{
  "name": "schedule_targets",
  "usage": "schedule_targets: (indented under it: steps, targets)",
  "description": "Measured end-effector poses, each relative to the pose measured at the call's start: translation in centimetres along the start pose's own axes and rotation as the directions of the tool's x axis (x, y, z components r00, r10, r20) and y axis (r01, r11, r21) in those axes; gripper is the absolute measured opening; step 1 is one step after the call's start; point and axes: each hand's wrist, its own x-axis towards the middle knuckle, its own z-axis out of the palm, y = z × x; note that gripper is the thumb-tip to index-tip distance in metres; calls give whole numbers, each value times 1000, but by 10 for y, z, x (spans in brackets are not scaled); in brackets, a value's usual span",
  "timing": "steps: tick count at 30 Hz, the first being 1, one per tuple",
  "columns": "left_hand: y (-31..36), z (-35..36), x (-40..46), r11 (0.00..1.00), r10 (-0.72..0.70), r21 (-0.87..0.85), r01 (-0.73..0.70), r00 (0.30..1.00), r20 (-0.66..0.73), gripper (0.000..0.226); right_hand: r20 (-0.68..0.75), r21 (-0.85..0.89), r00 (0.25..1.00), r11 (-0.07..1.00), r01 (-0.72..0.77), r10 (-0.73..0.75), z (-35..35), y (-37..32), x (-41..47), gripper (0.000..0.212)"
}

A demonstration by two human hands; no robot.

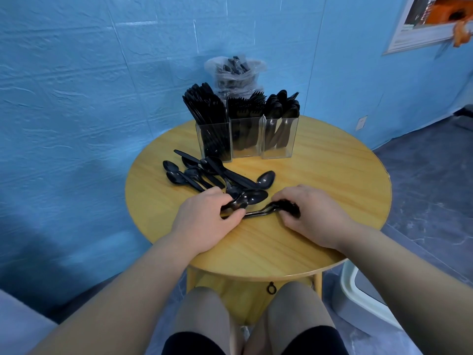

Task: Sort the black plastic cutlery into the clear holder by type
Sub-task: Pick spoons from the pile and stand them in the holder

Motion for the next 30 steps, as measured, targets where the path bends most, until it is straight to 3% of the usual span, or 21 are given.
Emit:
schedule_targets:
  steps: [6, 12, 16, 20, 24, 30]
  targets:
    - [-3, 1, 1, 994, -38, -108, 33, 998, -45, 26, -56, 42, 998, 999, -1, 3, 4, 8, 1, 34]
    - [-3, 0, 1, 986, -27, -164, 24, 1000, -14, 23, -222, 105, 971, 992, -69, 91, 11, 12, 10, 22]
    - [-4, -1, 1, 986, -4, -167, 8, 1000, 22, 18, -233, 112, 956, 981, -157, 179, 13, 13, 16, 36]
    - [-2, -3, 1, 986, -3, -169, 8, 1000, 29, 19, -135, -74, 982, 987, -145, 134, 16, 13, 19, 36]
    - [-2, -4, 2, 961, -64, -269, 58, 998, -17, 27, -167, -52, 982, 994, -95, 85, 17, 14, 17, 26]
    - [-6, 1, 2, 983, -53, -180, 38, 995, -80, 33, -184, -63, 981, 996, 56, -67, 17, 6, 12, 16]
